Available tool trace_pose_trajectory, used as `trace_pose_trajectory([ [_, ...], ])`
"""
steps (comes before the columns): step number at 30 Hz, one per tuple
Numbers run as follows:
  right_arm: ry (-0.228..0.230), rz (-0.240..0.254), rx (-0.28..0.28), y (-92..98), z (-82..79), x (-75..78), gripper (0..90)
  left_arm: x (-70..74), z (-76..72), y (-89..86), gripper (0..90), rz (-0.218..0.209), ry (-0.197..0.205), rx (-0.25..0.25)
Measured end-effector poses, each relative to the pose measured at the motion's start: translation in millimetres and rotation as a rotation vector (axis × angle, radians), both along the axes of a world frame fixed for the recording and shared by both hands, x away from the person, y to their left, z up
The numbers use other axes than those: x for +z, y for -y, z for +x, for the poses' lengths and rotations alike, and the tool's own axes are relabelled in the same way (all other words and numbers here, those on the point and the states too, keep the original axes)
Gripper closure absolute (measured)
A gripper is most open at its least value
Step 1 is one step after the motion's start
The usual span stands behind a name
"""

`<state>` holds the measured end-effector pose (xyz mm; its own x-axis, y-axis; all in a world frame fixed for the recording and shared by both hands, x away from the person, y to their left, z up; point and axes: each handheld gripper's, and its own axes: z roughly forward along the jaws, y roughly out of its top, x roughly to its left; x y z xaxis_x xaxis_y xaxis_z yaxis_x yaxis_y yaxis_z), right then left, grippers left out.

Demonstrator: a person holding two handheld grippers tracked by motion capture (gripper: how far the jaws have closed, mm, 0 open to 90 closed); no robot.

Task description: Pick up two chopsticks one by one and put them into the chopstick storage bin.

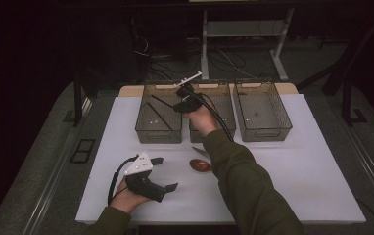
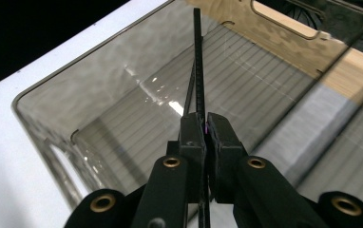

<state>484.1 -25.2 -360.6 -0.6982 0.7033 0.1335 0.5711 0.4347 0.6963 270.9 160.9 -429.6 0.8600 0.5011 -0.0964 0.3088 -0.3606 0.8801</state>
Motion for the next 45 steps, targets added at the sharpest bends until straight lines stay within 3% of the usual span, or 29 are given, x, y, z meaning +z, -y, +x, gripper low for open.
trace_pose_trajectory([
  [7, -0.032, -0.031, -0.023, -23.0, 18.0, -7.3, 84.8, -0.9, 1.1, 0.0, 0.0, 0.003, -0.002, -0.012],
  [12, -0.050, -0.047, -0.024, -36.5, 22.1, -13.9, 84.0, -1.1, 1.5, 1.1, 0.0, 0.001, -0.003, -0.018],
  [18, -0.039, -0.013, -0.003, -42.7, 18.1, -11.4, 74.5, -0.9, 1.0, 1.6, 0.0, -0.007, -0.003, -0.018],
  [27, -0.025, 0.039, 0.026, -27.3, 8.1, 1.2, 54.9, -0.4, 0.9, 0.8, 0.0, 0.000, 0.000, -0.017],
  [30, -0.018, 0.035, 0.047, -20.8, 3.2, 5.0, 48.7, -0.5, 1.7, 0.3, 0.0, 0.003, 0.001, -0.015],
  [35, 0.009, 0.081, 0.063, -4.7, -3.1, 15.4, 43.2, -0.5, 1.4, 0.5, 0.0, 0.005, 0.002, -0.015],
  [40, 0.053, 0.084, 0.085, 10.6, -14.8, 23.5, 37.8, -1.1, 1.6, 0.4, 0.0, 0.005, 0.000, -0.015],
  [45, 0.064, 0.108, 0.124, 28.1, -26.2, 25.9, 31.9, -1.7, 1.4, 0.5, 0.0, 0.011, -0.003, -0.011],
])
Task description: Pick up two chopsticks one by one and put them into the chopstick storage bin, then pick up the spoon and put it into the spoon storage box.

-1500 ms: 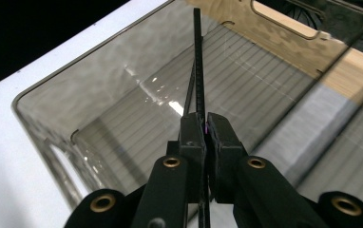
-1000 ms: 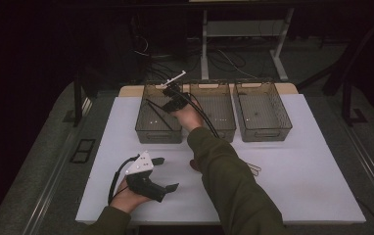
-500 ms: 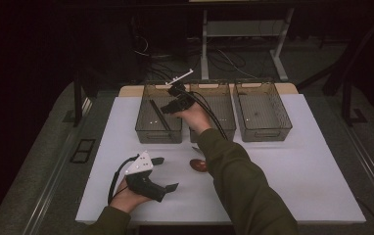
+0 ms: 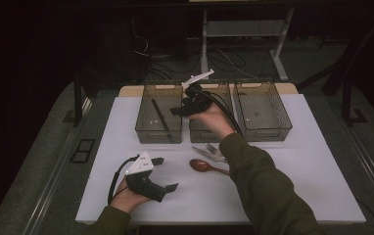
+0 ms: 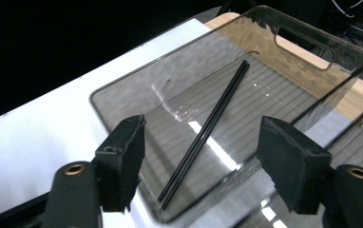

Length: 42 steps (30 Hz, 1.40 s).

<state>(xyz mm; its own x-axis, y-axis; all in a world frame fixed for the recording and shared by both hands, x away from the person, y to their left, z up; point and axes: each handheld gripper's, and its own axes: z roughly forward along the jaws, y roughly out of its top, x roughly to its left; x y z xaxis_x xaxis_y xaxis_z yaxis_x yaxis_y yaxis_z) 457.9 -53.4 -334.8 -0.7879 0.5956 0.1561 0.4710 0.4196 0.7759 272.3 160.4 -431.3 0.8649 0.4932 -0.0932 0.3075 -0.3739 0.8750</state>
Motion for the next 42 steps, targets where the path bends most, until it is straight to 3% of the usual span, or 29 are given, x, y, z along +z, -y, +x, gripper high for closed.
trace_pose_trajectory([
  [9, 0.045, 0.015, 0.024, 36.4, -18.1, 1.4, 28.0, -0.9, 1.3, -2.8, 0.0, -0.013, -0.009, 0.014],
  [19, 0.104, 0.037, 0.032, 75.6, -51.2, 1.9, 27.0, -0.9, 1.0, -1.8, 0.0, 0.012, -0.008, 0.015],
  [32, 0.102, 0.079, 0.003, 124.9, -87.4, -19.4, 23.5, -1.0, 0.7, -1.5, 0.0, 0.012, -0.010, 0.021],
  [36, 0.099, 0.068, -0.017, 135.7, -101.0, -28.7, 19.0, 0.1, -1.5, -3.3, 0.0, 0.002, -0.011, 0.040],
  [40, 0.083, 0.068, -0.025, 149.3, -111.7, -40.0, 17.6, -1.2, -1.8, -4.7, 0.0, 0.017, -0.020, 0.044],
  [42, 0.081, 0.045, -0.025, 156.0, -115.4, -41.9, 17.6, -0.4, -1.5, -4.4, 0.0, 0.010, -0.018, 0.048],
])
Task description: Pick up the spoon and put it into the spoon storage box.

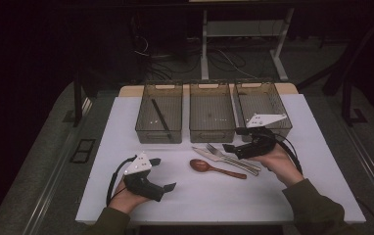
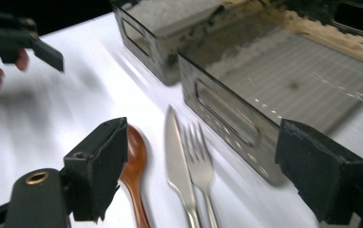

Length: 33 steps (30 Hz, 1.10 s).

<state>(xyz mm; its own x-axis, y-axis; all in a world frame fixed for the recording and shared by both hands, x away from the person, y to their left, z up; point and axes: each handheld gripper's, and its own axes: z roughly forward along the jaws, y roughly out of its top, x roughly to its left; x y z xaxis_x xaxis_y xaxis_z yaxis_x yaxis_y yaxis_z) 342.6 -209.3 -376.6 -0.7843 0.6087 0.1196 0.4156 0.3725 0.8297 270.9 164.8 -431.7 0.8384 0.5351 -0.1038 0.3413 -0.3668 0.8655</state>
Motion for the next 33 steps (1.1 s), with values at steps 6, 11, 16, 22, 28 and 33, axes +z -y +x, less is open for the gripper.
trace_pose_trajectory([
  [6, 0.025, 0.012, -0.031, 19.0, -19.4, -7.7, 10.9, -0.3, -0.5, 2.8, 0.0, 0.014, -0.005, -0.004],
  [11, 0.004, 0.021, -0.052, 34.9, -32.8, -15.6, 10.9, -0.6, -0.8, 4.5, 0.0, 0.011, -0.005, -0.007],
  [16, 0.014, 0.027, -0.096, 51.4, -47.3, -27.6, 11.0, -0.4, -0.3, 4.0, 0.0, 0.006, -0.005, -0.005],
  [22, 0.007, 0.041, -0.132, 67.5, -65.9, -39.3, 11.0, -0.4, 0.0, 4.0, 0.0, 0.007, -0.002, -0.003],
  [28, 0.022, 0.045, -0.163, 78.2, -79.8, -52.5, 11.0, 0.1, -0.3, 6.5, 0.0, 0.014, 0.000, -0.014],
  [33, 0.035, -0.009, -0.174, 86.8, -86.3, -59.1, 11.0, 0.3, -0.4, 12.3, 1.9, 0.016, 0.000, -0.034],
])
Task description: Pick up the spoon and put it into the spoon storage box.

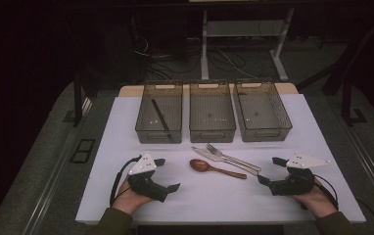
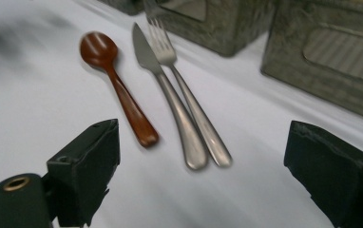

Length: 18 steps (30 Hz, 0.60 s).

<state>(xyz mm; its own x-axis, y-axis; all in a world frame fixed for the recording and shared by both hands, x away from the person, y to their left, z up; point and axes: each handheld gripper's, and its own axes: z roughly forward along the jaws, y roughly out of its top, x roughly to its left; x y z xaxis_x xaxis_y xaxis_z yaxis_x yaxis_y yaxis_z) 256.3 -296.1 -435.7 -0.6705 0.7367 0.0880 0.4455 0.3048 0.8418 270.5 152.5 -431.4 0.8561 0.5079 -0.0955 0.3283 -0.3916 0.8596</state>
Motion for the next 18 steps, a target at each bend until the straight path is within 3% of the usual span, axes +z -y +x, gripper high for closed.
trace_pose_trajectory([
  [6, -0.009, 0.002, -0.033, 10.4, -0.5, -3.2, 11.0, 3.4, 4.3, 4.3, 6.2, 0.012, 0.000, -0.011],
  [12, -0.014, 0.012, -0.044, 10.9, 4.4, -4.0, 11.0, 7.2, 12.2, 5.8, 16.7, 0.010, 0.017, -0.009],
  [18, -0.009, 0.009, -0.038, 9.2, 4.7, -3.9, 11.0, 14.6, 20.6, 10.8, 35.0, 0.010, 0.043, -0.020],
])
